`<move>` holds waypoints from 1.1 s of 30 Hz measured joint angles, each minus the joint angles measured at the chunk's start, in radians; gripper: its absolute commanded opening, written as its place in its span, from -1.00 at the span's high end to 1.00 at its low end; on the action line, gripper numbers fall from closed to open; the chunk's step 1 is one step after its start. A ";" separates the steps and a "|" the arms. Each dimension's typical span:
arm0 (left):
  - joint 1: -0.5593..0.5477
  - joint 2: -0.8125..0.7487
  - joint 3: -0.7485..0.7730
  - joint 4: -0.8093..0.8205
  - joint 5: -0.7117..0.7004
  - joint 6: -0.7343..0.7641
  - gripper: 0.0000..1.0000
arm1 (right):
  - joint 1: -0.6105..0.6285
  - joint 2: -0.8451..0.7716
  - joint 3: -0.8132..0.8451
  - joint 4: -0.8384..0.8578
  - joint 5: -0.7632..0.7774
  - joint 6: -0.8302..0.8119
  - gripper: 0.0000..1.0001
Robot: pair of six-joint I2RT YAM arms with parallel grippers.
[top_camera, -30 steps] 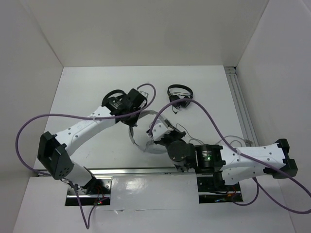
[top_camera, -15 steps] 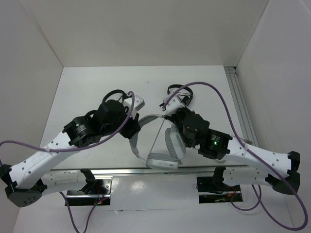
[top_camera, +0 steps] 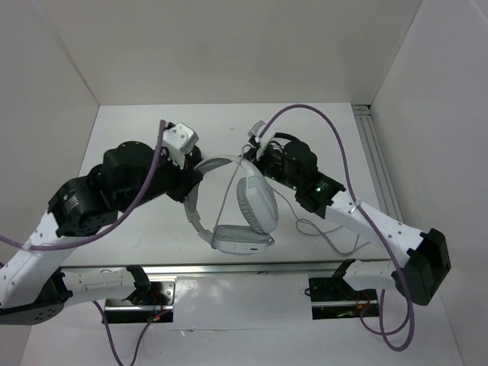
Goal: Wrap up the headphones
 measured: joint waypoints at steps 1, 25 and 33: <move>-0.006 0.000 0.035 0.000 0.004 -0.001 1.00 | -0.005 0.026 -0.010 0.034 -0.047 0.029 0.57; 0.346 0.506 0.855 -0.067 -0.470 -0.294 1.00 | 0.324 0.242 -0.409 0.561 -0.208 0.332 1.00; 0.750 0.625 0.415 -0.068 -0.208 -0.331 1.00 | 0.569 -0.145 -0.394 0.243 0.264 0.201 1.00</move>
